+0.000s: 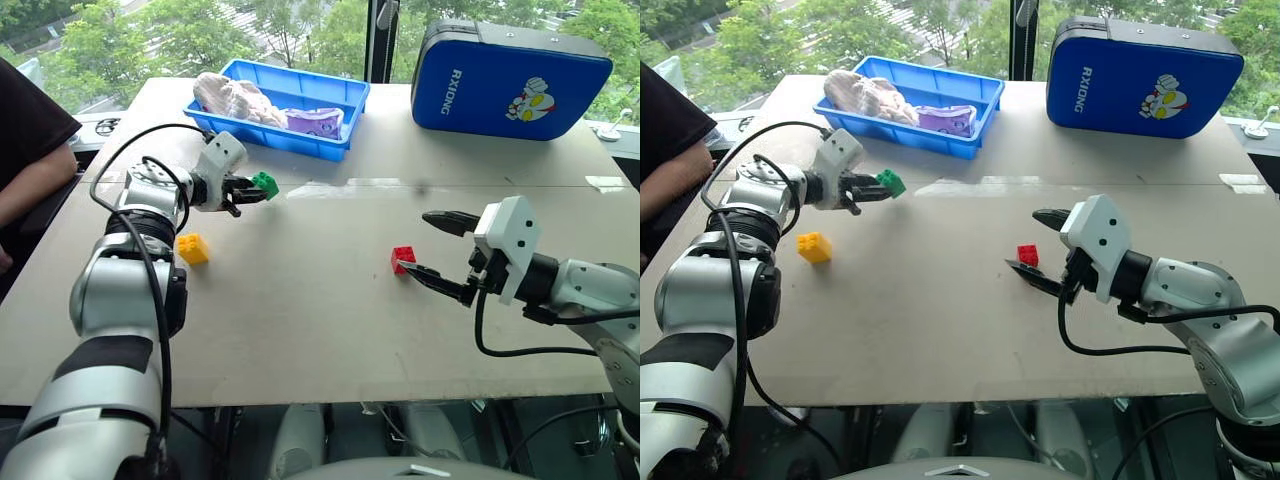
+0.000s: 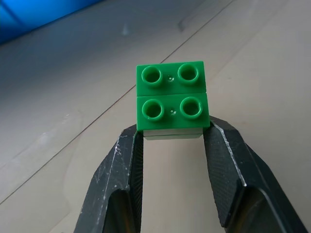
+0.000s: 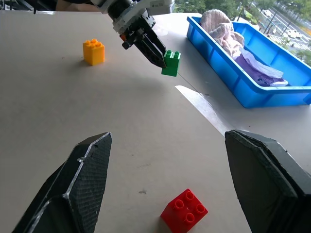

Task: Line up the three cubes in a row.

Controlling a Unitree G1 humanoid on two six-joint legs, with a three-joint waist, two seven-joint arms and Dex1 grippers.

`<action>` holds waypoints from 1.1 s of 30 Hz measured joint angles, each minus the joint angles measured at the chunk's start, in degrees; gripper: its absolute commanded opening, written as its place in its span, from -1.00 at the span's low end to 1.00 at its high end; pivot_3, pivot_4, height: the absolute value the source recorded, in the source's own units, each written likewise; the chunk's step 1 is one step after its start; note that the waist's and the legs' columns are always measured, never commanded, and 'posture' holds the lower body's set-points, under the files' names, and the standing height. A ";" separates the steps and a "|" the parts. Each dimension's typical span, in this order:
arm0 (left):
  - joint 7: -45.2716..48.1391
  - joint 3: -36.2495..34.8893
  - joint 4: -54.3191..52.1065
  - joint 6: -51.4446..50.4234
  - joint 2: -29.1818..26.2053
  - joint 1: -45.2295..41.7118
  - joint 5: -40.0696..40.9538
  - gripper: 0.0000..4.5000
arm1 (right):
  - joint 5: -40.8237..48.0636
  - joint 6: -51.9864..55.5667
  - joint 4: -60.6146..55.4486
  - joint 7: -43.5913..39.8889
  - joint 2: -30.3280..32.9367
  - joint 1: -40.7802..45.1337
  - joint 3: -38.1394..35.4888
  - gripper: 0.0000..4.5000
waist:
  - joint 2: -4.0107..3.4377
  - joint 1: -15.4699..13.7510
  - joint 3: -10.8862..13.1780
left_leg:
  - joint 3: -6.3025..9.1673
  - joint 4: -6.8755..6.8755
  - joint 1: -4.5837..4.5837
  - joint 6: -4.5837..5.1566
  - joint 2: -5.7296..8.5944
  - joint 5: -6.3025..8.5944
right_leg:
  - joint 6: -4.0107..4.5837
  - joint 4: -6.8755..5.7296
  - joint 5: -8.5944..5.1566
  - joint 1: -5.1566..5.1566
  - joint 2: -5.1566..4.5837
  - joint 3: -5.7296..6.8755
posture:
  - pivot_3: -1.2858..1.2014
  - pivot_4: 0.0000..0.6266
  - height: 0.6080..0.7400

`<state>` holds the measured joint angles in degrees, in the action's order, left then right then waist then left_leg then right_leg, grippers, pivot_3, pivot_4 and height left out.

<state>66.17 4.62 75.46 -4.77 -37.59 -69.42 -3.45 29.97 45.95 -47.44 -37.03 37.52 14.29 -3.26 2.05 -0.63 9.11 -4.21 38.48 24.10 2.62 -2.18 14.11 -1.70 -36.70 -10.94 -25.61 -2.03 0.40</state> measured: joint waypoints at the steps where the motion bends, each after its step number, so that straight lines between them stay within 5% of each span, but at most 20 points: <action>1: 3.73 0.13 -0.88 -0.26 -0.02 0.14 0.18 -0.47 | 0.04 -0.33 0.02 -0.02 0.25 -0.22 0.00 0.69 | 0.00 0.00 0.00 | 0.00 0.01 0.00 0.00 0.01 0.00 | 0.00 0.00 0.00 0.00 0.00 0.00 | 0.03 -0.52 1.00; 9: 17.65 6.23 -16.69 5.29 3.68 8.36 -1.15 -0.47 | 0.61 -2.61 0.09 -0.62 2.54 -4.06 -0.30 0.69 | 0.01 -0.26 0.00 | 0.06 0.14 0.05 0.00 -0.03 0.00 | 0.03 -0.03 -0.01 0.04 -0.03 -0.01 | 0.03 -0.52 1.00; 17: 20.04 11.30 -38.02 -4.50 6.99 9.67 -1.41 -0.47 | 2.37 -3.57 -0.94 -3.84 8.06 -13.18 -6.25 0.69 | 0.00 -0.03 0.00 | 0.17 0.33 0.11 0.04 -0.01 0.02 | -0.02 -0.06 0.00 0.04 0.01 -0.05 | 0.03 -0.52 1.00; 23: 20.07 14.45 -59.32 -17.34 2.24 19.34 -2.09 -0.47 | 4.97 -6.01 -0.85 -8.73 9.78 -21.74 -13.88 0.69 | -0.02 0.62 -0.01 | 0.22 0.23 -0.32 0.04 -0.10 0.02 | -0.20 -0.15 -0.16 0.22 0.11 -0.25 | 0.03 -0.52 1.00; 33: 15.85 16.26 -70.69 -25.55 -0.82 25.35 -1.46 -0.47 | 5.98 -8.89 0.55 -11.40 10.59 -23.88 -17.03 0.69 | -0.02 -0.12 -0.02 | 0.21 0.28 -0.29 0.04 -0.05 0.02 | -0.03 -0.13 -0.28 0.25 0.08 -0.27 | 0.03 -0.52 1.00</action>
<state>82.02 20.89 4.78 -30.32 -38.41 -44.07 -4.91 35.95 37.06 -46.89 -48.43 48.11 -9.59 -20.29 2.02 -0.75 9.10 -3.99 38.76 23.80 2.66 -2.23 14.14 -1.73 -36.83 -11.22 -25.37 -1.95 0.13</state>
